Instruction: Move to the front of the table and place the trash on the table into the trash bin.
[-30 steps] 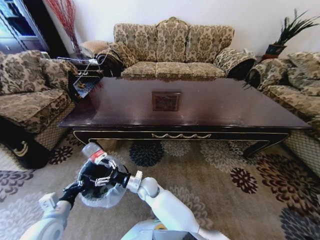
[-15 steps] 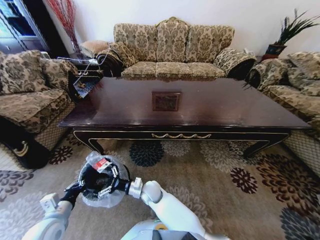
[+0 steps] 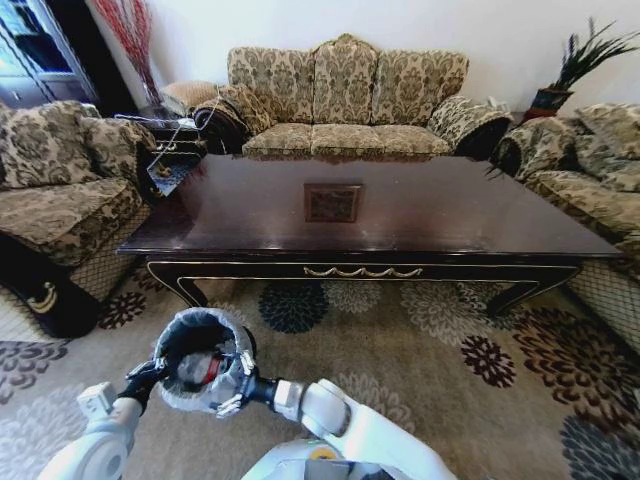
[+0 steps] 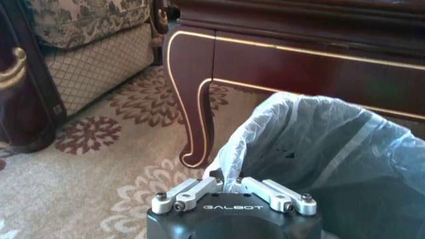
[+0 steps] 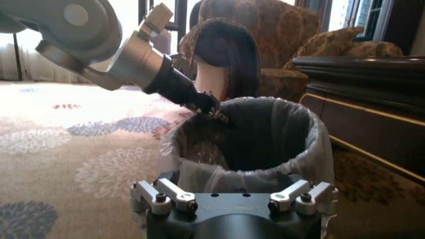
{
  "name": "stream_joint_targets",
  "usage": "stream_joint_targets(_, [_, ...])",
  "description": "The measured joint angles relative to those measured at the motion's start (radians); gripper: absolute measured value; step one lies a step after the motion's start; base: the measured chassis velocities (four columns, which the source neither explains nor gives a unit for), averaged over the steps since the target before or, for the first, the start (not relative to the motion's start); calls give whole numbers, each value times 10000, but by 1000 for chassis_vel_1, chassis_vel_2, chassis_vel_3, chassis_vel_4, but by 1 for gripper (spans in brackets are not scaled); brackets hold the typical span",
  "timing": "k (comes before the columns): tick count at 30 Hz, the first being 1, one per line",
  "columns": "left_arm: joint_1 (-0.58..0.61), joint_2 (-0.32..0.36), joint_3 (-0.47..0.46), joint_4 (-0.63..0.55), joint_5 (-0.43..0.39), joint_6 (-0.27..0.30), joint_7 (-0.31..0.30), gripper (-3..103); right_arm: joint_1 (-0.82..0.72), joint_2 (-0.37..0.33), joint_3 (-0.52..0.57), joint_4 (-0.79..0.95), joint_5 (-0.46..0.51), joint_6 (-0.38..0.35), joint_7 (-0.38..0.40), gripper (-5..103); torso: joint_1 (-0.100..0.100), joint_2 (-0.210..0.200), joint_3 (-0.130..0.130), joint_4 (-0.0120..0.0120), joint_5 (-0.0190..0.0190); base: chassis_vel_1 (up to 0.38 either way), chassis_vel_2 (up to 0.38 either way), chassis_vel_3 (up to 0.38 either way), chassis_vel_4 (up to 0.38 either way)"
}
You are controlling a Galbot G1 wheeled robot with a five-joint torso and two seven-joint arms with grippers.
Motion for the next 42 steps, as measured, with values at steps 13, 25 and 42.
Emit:
stream_joint_targets(13, [-276,618,-602,1156,-660,946,-1763,1,-730,408,905,-162,1273,4723,-1074,97,0,0,0,0,1,0,0,0,0])
stream_joint_targets(25, [-933,1574,-1216,3606,-2767,1416,-2816,1,-1730,336,2840,1418,1574,4721,129,100,0,0,0,-2,-3,0,0,0,0])
stream_joint_targets(42, [-2250,1769,-1182,6218,-4562,1999,-2807,15,-2213,72,3843,1848,2346,4042,612,100,0,2,-1,0,7,0,0,0,0])
